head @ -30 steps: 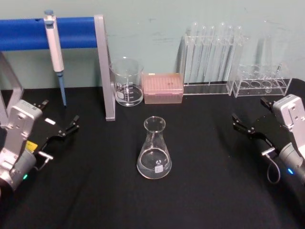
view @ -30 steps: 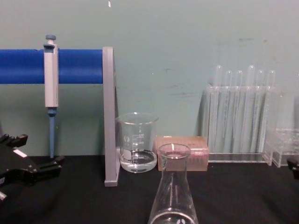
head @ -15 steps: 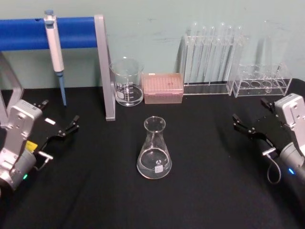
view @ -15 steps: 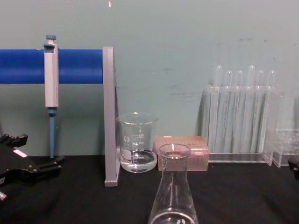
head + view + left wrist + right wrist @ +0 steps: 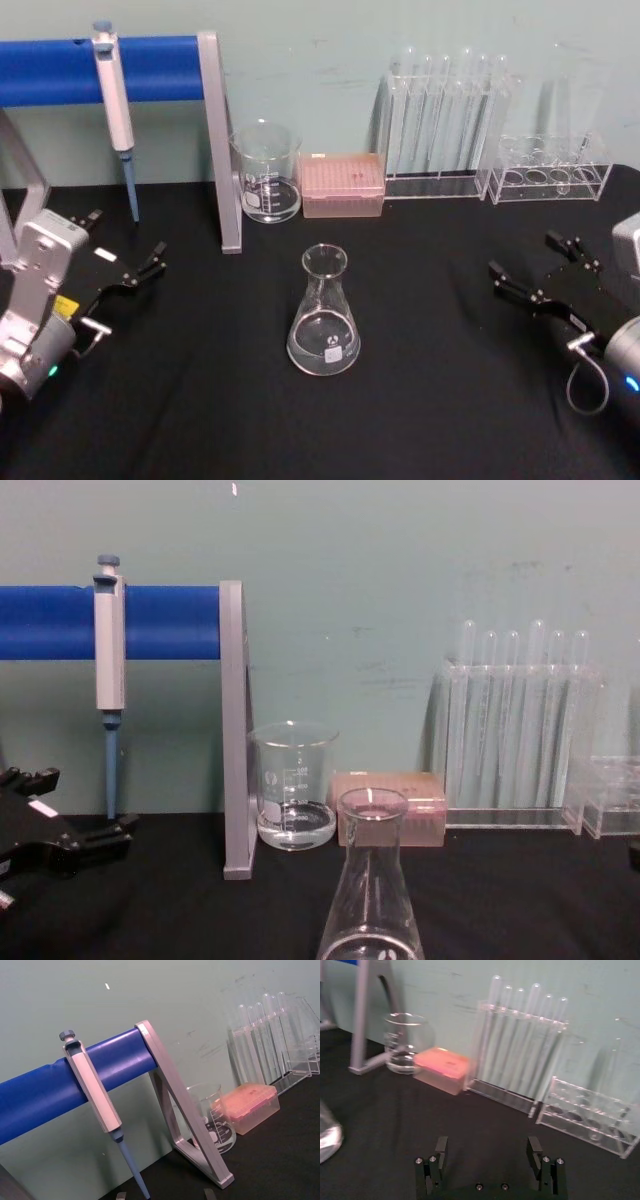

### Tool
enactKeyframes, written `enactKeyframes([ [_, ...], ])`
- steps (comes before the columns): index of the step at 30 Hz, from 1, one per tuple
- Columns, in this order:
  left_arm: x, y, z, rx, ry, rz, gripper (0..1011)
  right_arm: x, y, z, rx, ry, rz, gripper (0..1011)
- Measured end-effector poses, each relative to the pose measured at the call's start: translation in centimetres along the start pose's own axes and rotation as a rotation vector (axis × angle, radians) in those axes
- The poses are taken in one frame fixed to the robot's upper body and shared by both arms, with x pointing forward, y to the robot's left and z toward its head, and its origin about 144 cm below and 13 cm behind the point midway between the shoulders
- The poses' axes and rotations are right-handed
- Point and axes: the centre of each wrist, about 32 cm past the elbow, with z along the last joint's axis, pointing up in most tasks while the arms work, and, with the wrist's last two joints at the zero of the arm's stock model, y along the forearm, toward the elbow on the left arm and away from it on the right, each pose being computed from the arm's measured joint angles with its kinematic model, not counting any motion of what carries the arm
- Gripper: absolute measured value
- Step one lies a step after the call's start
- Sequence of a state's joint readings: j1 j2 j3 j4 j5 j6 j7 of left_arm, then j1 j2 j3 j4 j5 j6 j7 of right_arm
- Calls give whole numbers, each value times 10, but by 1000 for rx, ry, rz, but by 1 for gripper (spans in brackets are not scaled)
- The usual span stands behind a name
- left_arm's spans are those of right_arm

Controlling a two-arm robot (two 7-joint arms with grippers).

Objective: Grasp the erlenmeyer flask with one hand, shake it three times, then place it back.

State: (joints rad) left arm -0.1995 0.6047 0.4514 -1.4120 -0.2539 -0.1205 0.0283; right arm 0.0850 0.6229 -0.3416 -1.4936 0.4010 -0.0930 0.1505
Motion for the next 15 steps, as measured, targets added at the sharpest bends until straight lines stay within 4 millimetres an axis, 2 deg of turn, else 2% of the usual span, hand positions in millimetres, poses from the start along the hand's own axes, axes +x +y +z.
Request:
enactKeyframes([
  [7,0,0,0,0,0,0,1001,-10,-16,1,16,62,94,1000],
  [15,0,0,0,0,0,0,1001,-24,-23,4,39,114,207,1000],
])
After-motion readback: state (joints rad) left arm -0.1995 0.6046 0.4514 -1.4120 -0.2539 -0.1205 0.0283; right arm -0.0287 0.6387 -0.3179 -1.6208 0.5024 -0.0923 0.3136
